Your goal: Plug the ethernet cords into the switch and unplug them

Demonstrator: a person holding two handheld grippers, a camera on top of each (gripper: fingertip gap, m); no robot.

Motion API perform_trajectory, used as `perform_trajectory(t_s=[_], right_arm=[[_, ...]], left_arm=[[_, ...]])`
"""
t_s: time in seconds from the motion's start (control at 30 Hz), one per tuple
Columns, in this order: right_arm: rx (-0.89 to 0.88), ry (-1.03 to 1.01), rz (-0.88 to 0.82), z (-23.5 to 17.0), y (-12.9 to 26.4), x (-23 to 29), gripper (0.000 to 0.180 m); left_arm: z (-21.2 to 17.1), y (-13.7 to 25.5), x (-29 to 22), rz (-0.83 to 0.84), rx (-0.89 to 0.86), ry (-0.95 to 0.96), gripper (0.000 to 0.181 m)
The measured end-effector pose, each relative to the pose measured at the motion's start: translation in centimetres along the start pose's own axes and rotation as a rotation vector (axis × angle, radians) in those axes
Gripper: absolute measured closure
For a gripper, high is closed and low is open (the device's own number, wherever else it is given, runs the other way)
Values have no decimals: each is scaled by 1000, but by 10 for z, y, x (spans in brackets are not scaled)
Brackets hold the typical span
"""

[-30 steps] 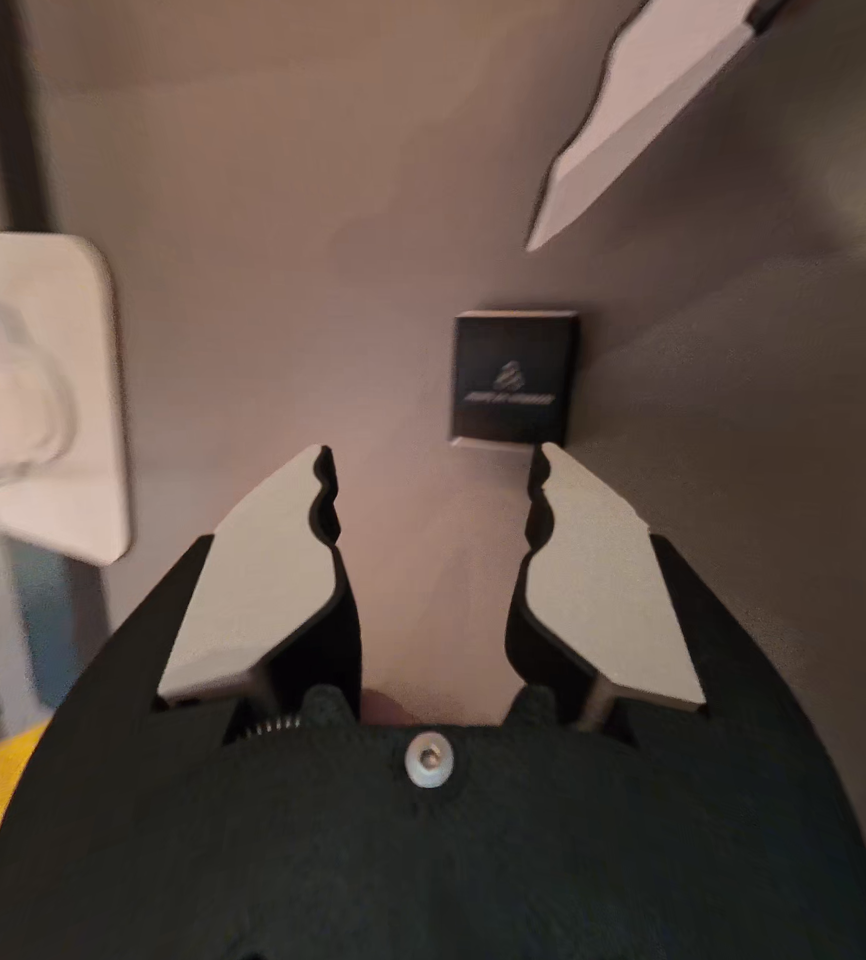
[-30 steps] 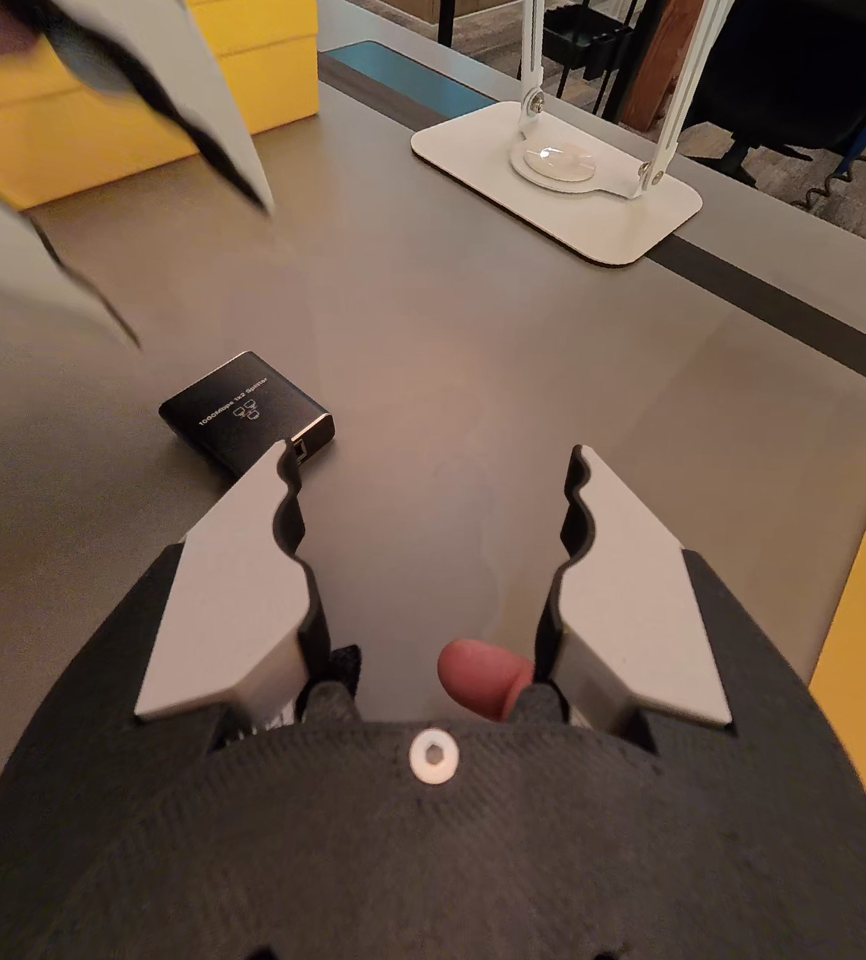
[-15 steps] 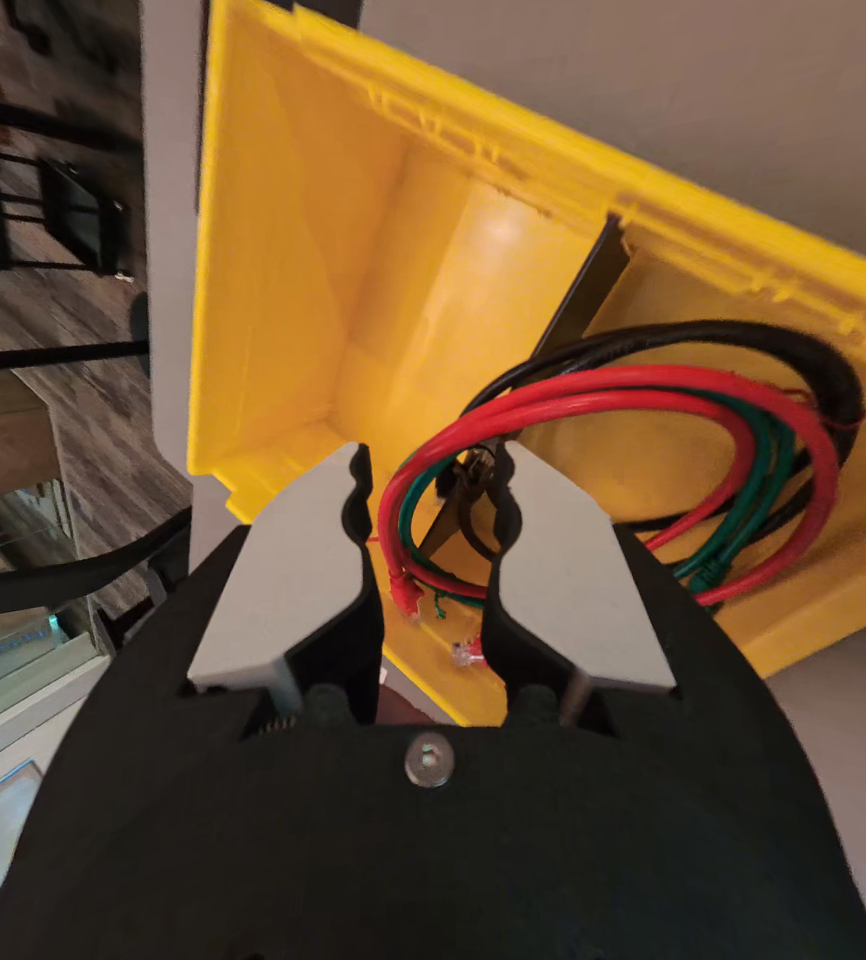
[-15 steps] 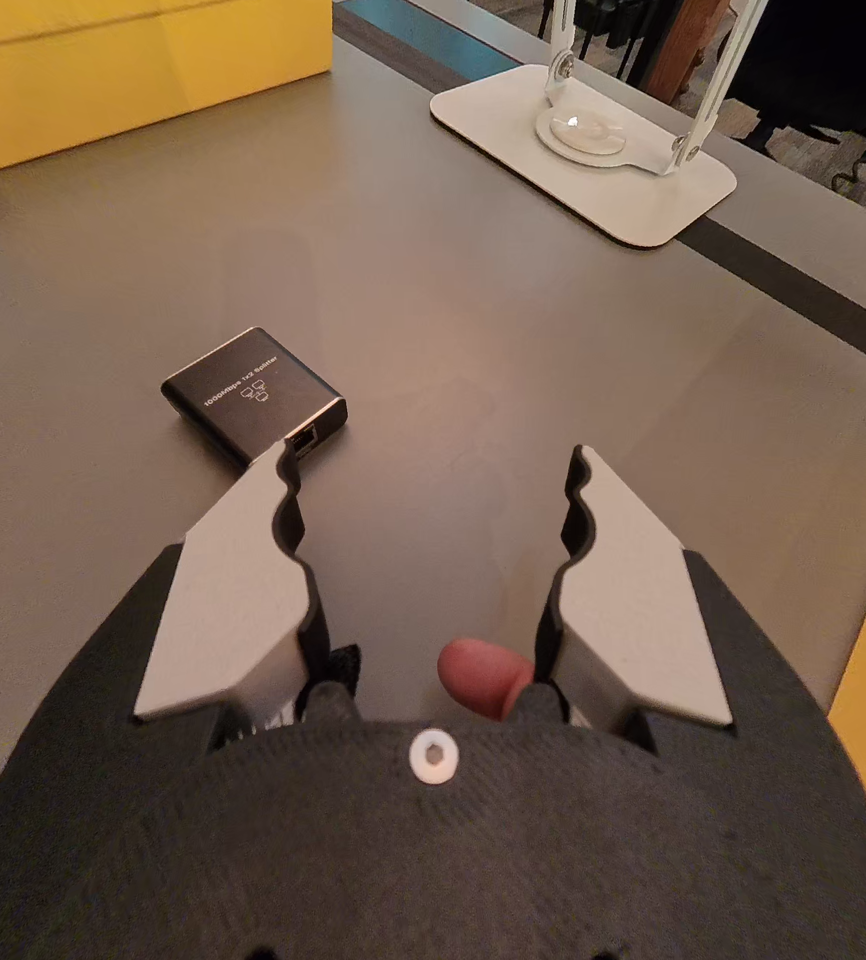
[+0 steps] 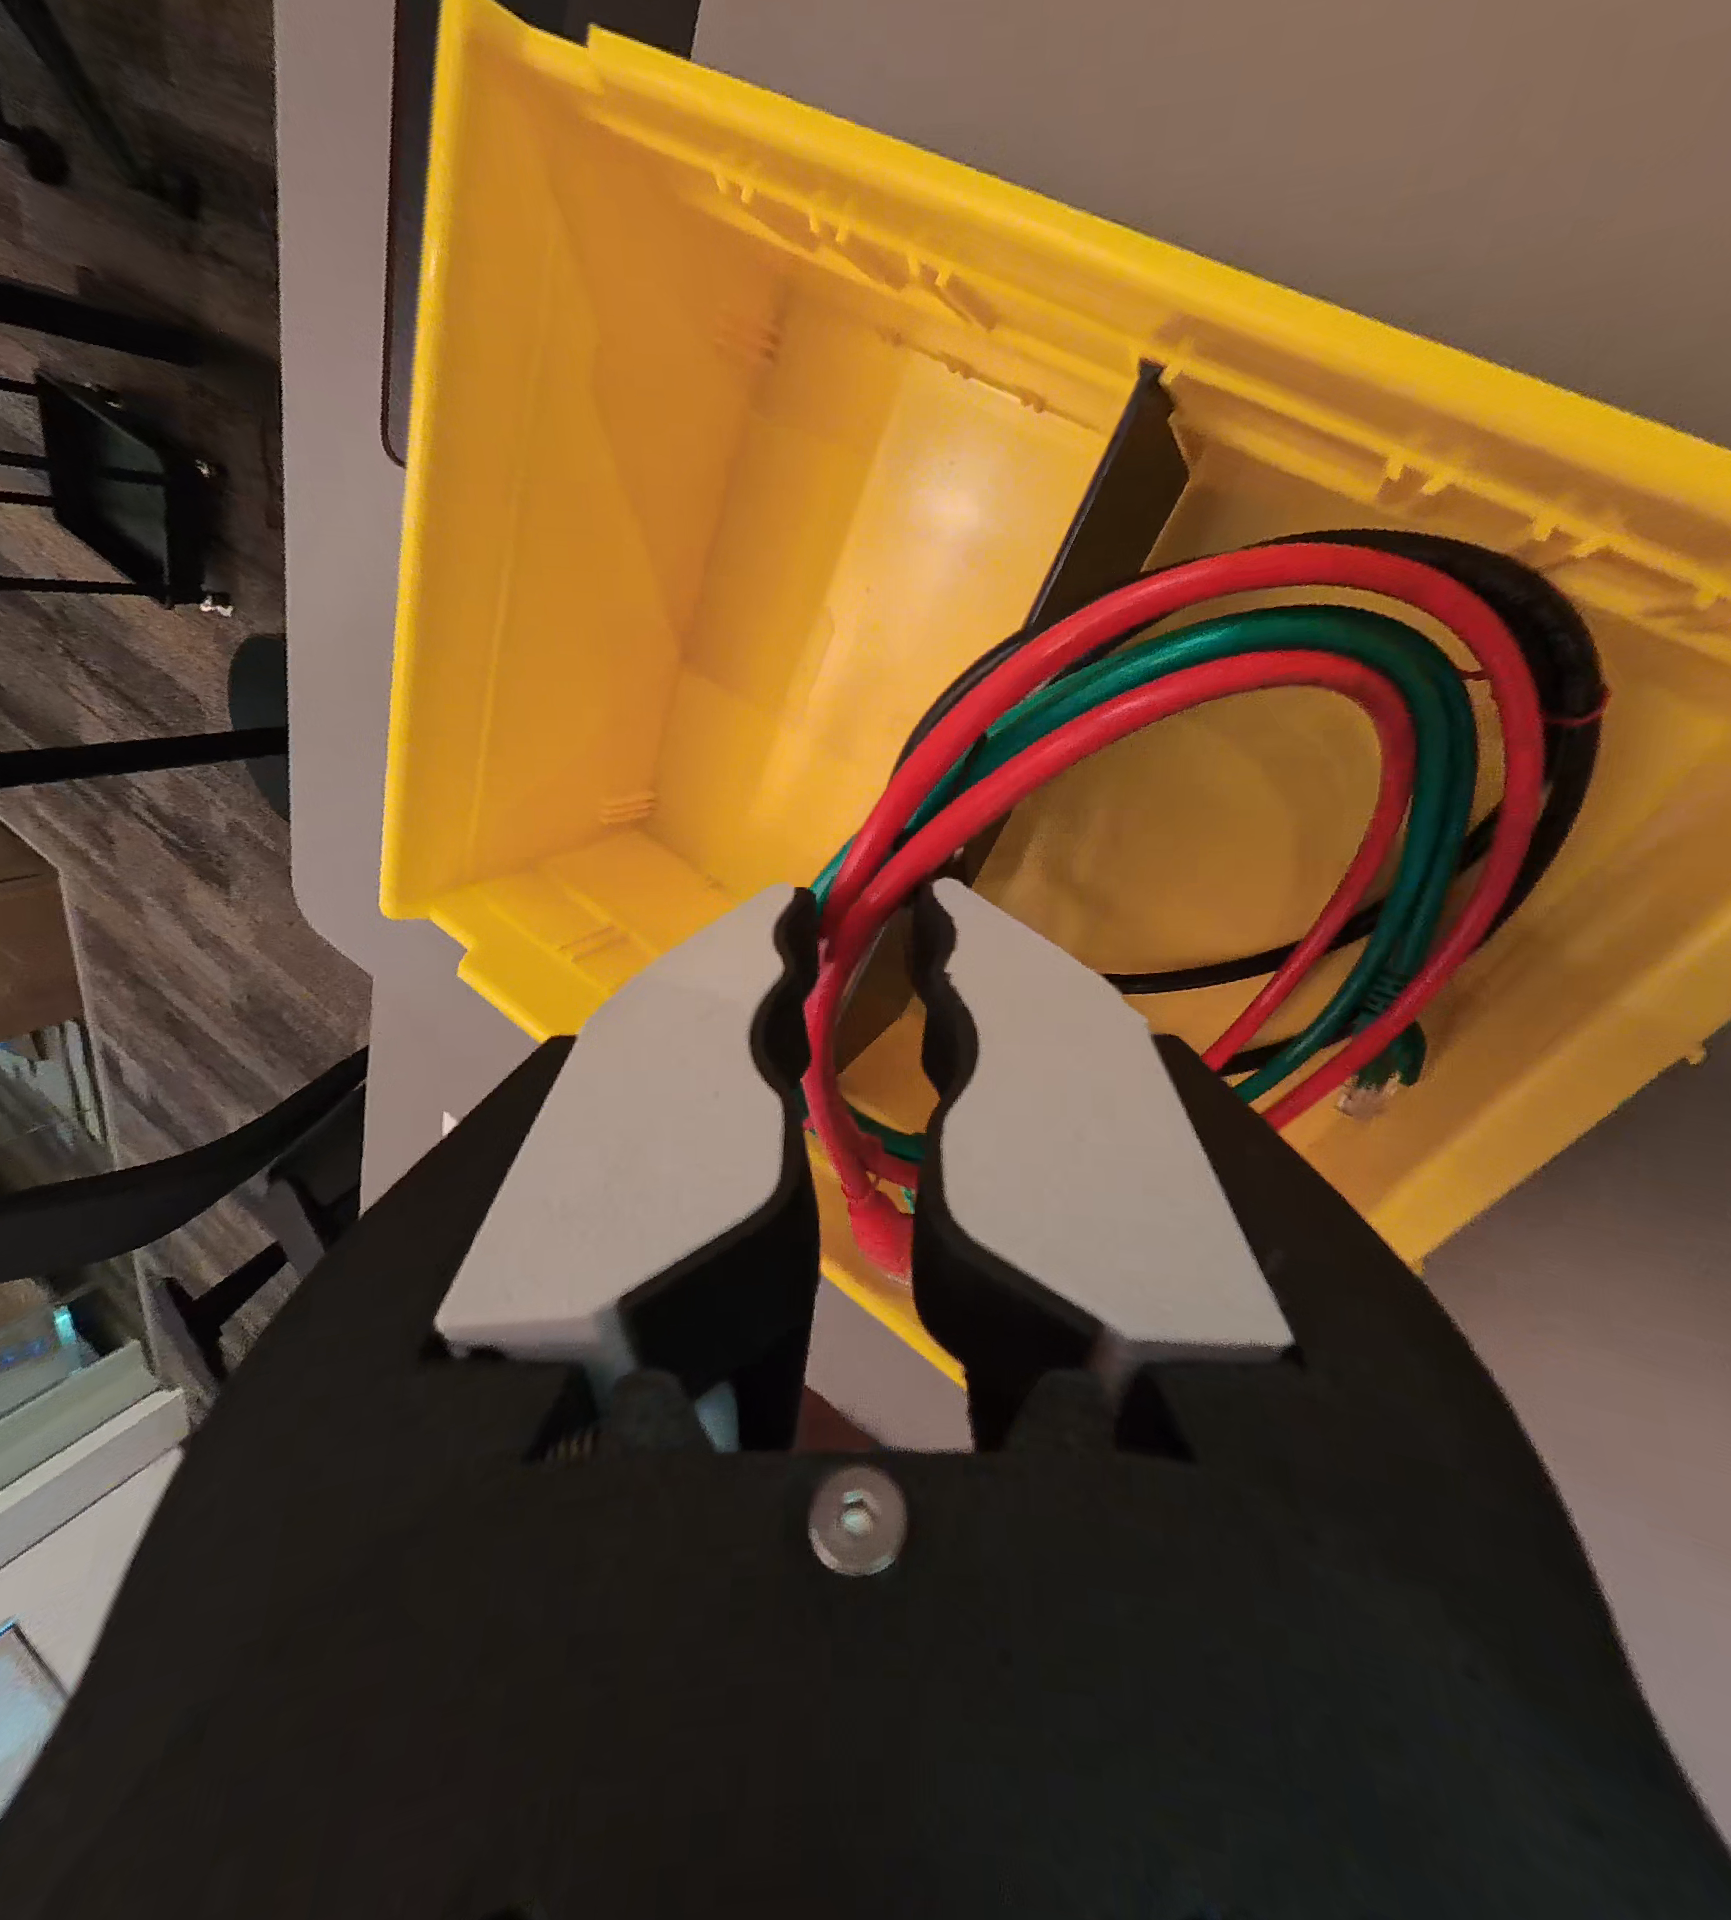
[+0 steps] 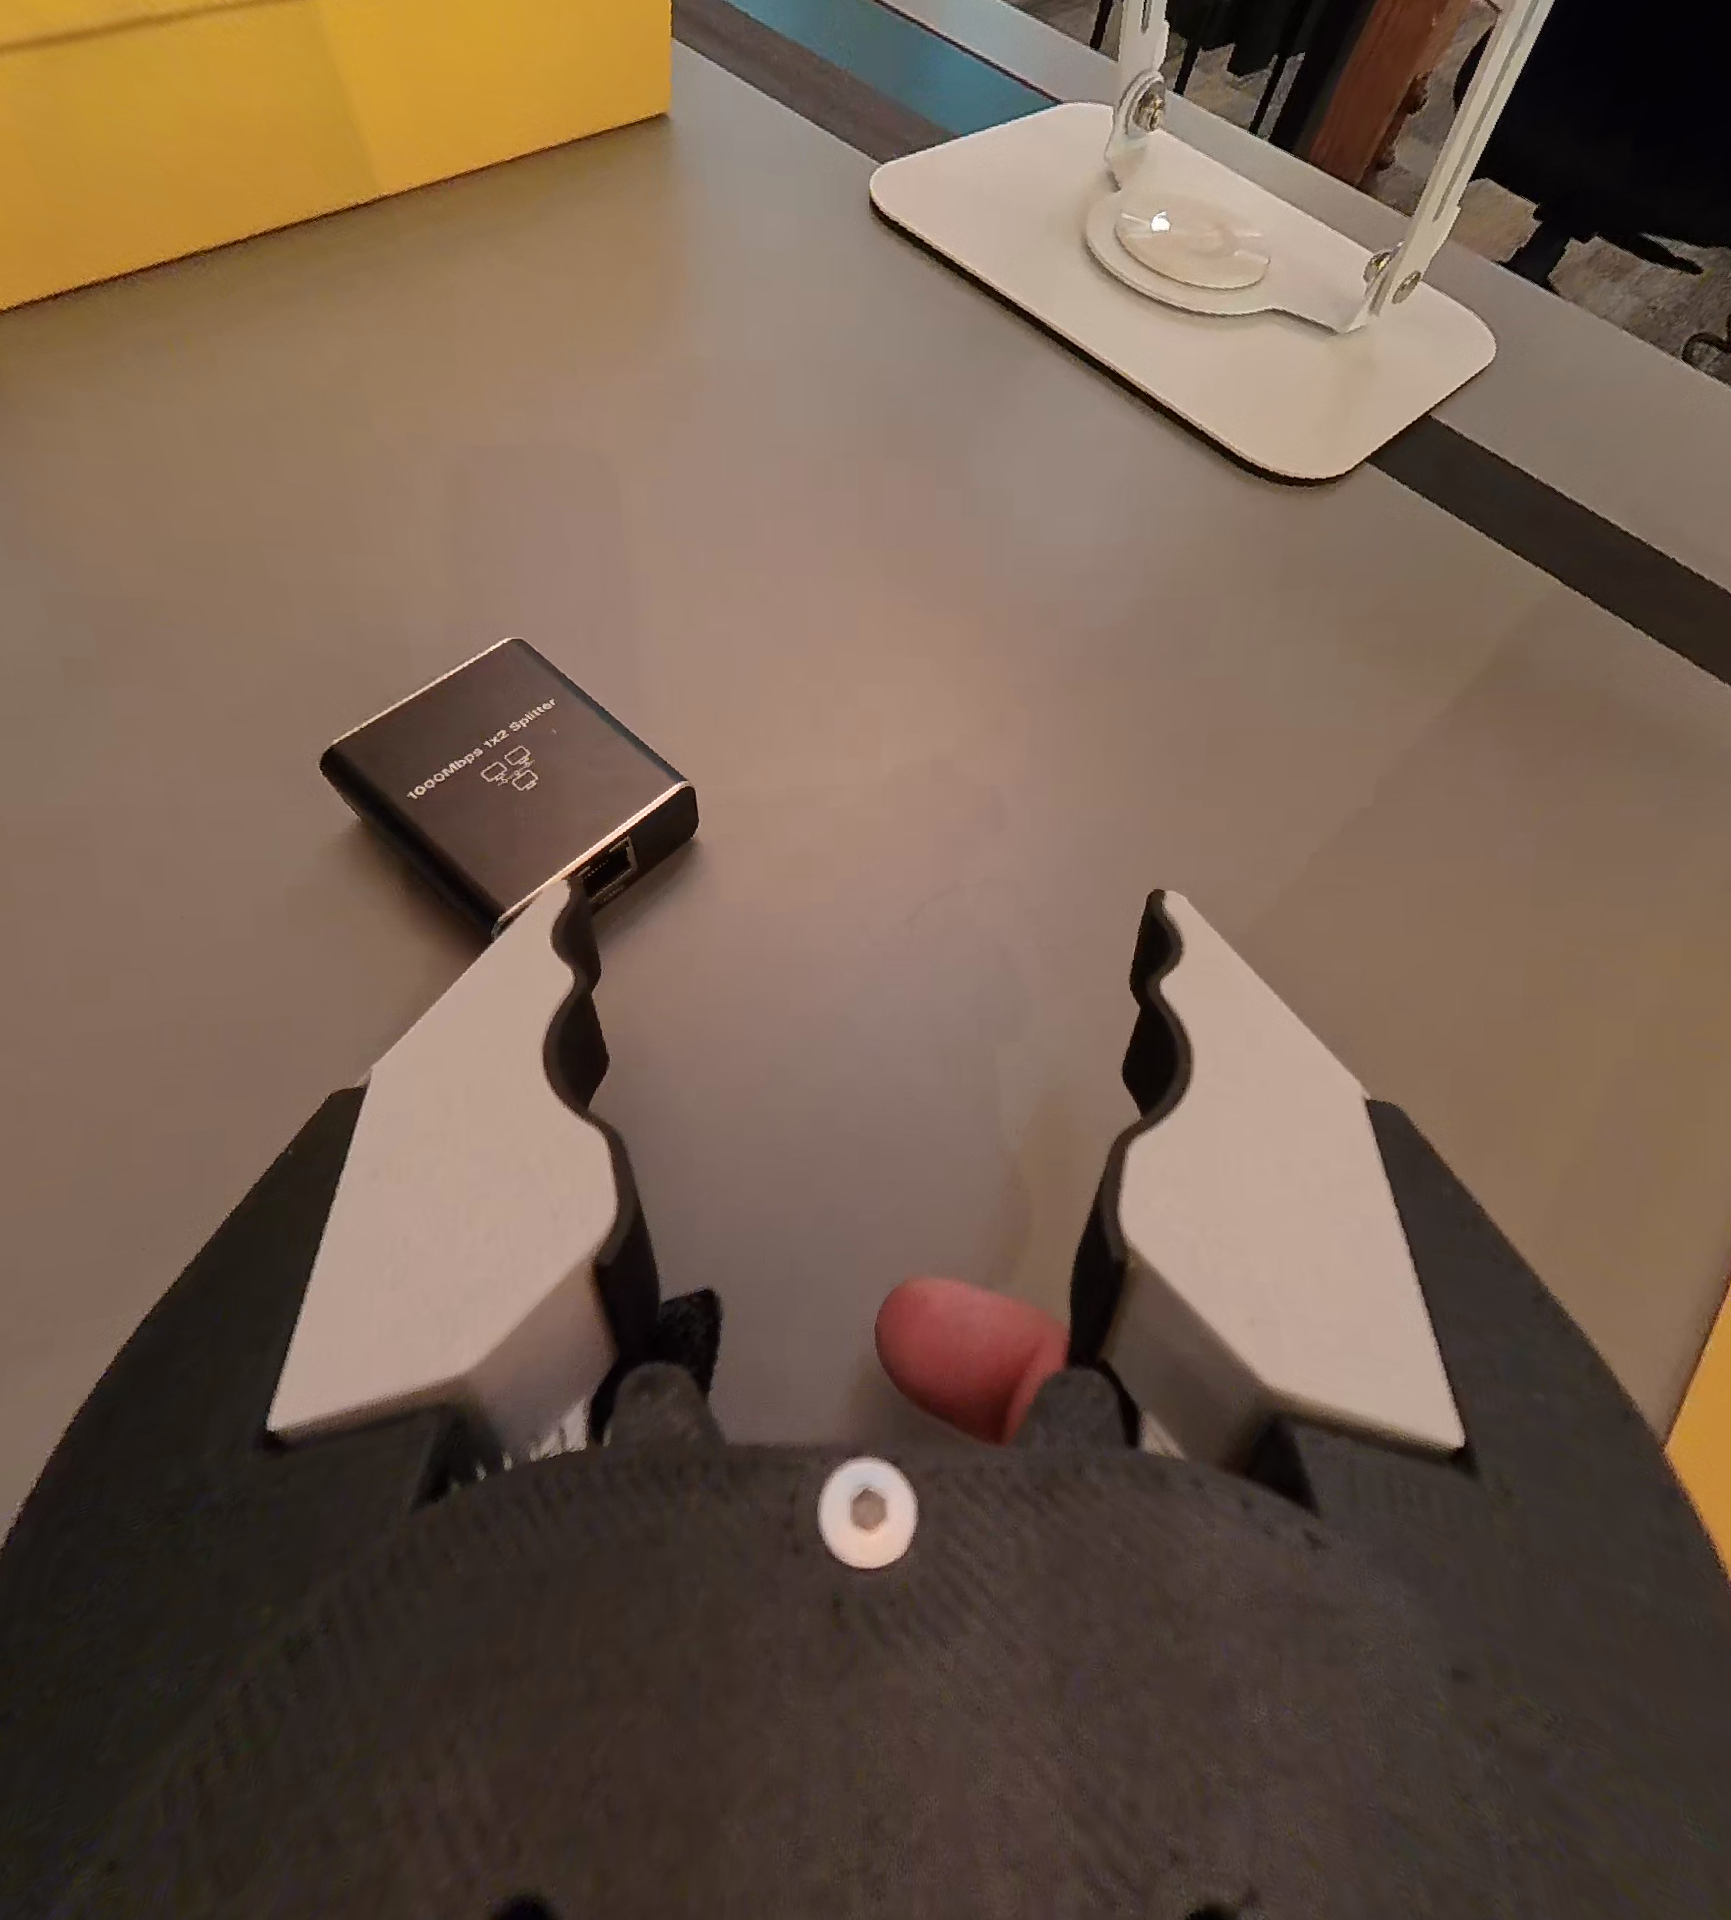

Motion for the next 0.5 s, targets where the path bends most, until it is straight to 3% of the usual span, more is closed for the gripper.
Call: perform_trajectory(t_s=[0.33,0.5], right_arm=[[-5,9,-3,2,2,1,78],[-5,15,-3,2,2,2,78]], left_arm=[[-5,26,-1,86,-17,10,169],[-3,47,4,141,-119,43,169]])
Point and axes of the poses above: each gripper's, where its closed fingertips meet, y back along the fingers, z out of its top, x = y × z across the jaws, the point moved 8 cm from there along y, back along the fingers, and after that the axes turned 7 degrees about -z, right-handed, at the moved point
